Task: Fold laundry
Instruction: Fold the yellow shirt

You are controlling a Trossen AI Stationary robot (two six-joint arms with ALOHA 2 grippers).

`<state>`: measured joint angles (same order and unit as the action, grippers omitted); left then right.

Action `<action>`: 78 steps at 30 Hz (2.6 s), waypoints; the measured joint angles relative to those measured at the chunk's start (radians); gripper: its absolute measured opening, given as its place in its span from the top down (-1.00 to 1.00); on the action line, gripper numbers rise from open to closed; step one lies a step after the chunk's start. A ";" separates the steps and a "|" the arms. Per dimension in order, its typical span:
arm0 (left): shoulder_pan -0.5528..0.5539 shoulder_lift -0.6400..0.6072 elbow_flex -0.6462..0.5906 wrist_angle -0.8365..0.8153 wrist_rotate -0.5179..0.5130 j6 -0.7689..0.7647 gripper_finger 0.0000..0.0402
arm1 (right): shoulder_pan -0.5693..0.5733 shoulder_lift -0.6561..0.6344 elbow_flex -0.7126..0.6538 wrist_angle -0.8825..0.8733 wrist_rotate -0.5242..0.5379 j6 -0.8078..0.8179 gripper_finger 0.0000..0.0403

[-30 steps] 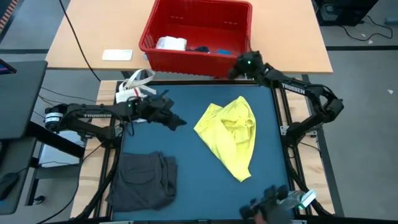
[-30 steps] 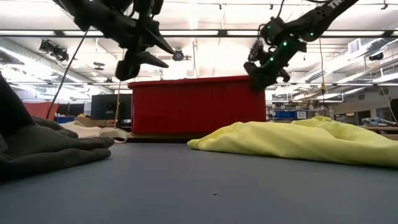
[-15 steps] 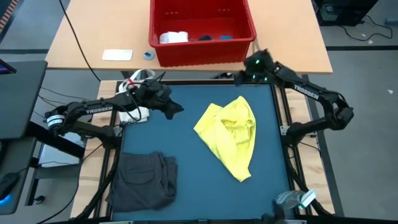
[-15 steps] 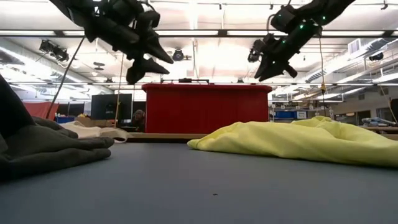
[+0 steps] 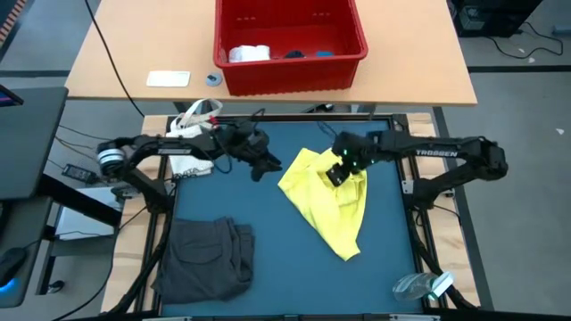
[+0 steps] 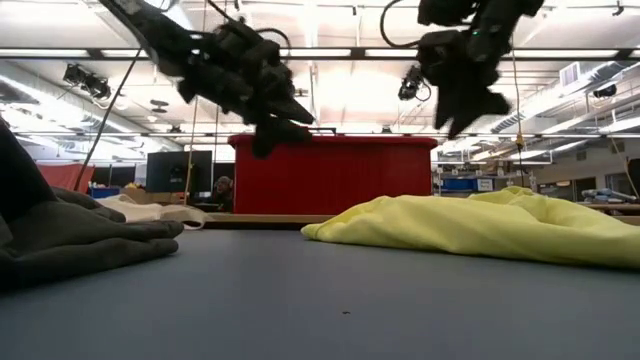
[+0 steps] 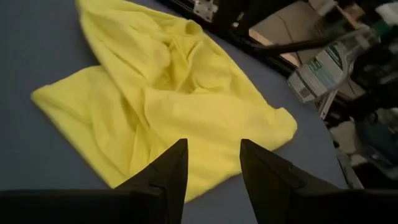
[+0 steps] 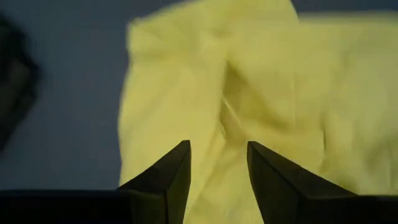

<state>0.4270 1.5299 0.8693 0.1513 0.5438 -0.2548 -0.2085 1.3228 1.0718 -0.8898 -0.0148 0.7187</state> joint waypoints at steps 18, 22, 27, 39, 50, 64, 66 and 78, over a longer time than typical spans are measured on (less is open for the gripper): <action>-0.003 0.131 0.172 -0.207 0.022 0.181 0.25 | 0.162 0.000 -0.252 0.092 -0.029 0.482 0.49; -0.003 0.131 0.173 -0.271 0.022 0.199 0.25 | 0.152 0.000 -0.302 0.161 -0.038 0.483 0.54; -0.003 0.131 0.173 -0.304 0.022 0.213 0.25 | 0.131 0.000 -0.348 0.189 -0.060 0.474 0.57; 0.002 0.130 0.173 -0.308 0.021 0.225 0.25 | 0.113 0.000 -0.393 0.250 -0.110 0.435 0.95; 0.048 0.130 0.173 -0.309 0.020 0.218 0.25 | 0.102 -0.093 -0.248 -0.002 -0.037 0.431 0.98; 0.088 0.130 0.172 -0.304 0.021 0.223 0.25 | 0.023 -0.057 -0.171 -0.030 -0.089 0.196 0.81; 0.087 0.130 0.172 -0.305 0.021 0.223 0.25 | 0.027 -0.015 -0.170 0.005 -0.090 0.178 0.69; 0.086 0.130 0.172 -0.310 0.022 0.215 0.25 | 0.029 0.184 -0.171 0.021 -0.123 0.092 0.61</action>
<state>0.5133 1.6596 1.0416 -0.1589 0.5655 -0.0398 -0.1798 1.5065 0.9012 -0.8684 -0.1381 0.8102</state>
